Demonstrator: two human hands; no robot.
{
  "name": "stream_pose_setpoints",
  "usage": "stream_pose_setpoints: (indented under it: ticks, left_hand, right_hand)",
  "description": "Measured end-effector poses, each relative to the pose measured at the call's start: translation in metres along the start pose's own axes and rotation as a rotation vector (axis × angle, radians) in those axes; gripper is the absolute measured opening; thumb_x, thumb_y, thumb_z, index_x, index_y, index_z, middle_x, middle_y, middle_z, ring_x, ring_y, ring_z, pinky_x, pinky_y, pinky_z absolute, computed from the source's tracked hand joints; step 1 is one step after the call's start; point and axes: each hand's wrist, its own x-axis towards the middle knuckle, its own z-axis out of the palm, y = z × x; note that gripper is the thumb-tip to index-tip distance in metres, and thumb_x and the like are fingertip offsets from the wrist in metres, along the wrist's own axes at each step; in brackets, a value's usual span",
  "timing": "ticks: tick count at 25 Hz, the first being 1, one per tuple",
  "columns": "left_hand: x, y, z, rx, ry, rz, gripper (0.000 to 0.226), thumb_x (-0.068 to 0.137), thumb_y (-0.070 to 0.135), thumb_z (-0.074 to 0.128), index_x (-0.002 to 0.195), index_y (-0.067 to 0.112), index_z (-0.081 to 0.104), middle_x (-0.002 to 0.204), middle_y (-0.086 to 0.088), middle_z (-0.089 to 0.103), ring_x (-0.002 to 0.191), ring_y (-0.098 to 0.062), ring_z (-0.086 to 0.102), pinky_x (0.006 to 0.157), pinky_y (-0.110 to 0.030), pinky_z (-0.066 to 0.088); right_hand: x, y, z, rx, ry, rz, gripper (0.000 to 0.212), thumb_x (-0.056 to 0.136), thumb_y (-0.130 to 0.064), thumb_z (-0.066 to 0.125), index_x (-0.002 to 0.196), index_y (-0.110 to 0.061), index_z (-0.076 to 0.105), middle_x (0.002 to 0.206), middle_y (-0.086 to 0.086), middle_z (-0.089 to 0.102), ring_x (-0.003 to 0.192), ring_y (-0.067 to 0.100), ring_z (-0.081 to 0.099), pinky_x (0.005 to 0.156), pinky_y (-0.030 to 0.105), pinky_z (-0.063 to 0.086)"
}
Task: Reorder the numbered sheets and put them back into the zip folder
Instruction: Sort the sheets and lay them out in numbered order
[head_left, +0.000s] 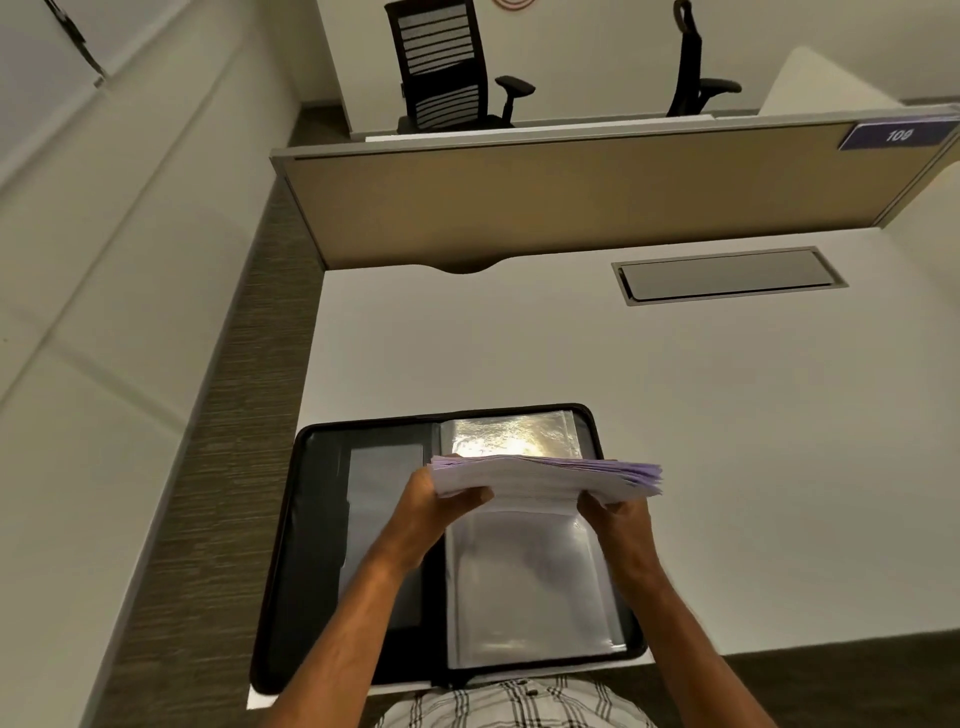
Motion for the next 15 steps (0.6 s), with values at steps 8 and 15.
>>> stream_pose_setpoints:
  ticks: [8, 15]
  left_hand:
    - [0.021, -0.013, 0.014, -0.024, 0.276, -0.110, 0.020, 0.090, 0.010, 0.074, 0.110, 0.015, 0.074, 0.103, -0.004, 0.079, 0.104, -0.031, 0.073, 0.087, -0.036, 0.060]
    - [0.028, 0.009, -0.004, -0.153, 0.299, -0.229, 0.023, 0.100, 0.020, 0.064, 0.122, 0.015, 0.067, 0.111, -0.011, 0.077, 0.099, -0.031, 0.075, 0.086, -0.051, 0.061]
  right_hand:
    - [0.009, -0.001, -0.003, -0.140, -0.059, 0.036, 0.017, 0.105, -0.018, 0.062, 0.119, -0.024, 0.068, 0.111, -0.003, 0.077, 0.106, 0.021, 0.073, 0.087, 0.031, 0.061]
    - [0.021, -0.042, 0.000, -0.061, -0.155, 0.268, 0.035, 0.108, -0.033, 0.054, 0.116, -0.002, 0.068, 0.112, 0.008, 0.079, 0.103, 0.030, 0.077, 0.095, 0.054, 0.061]
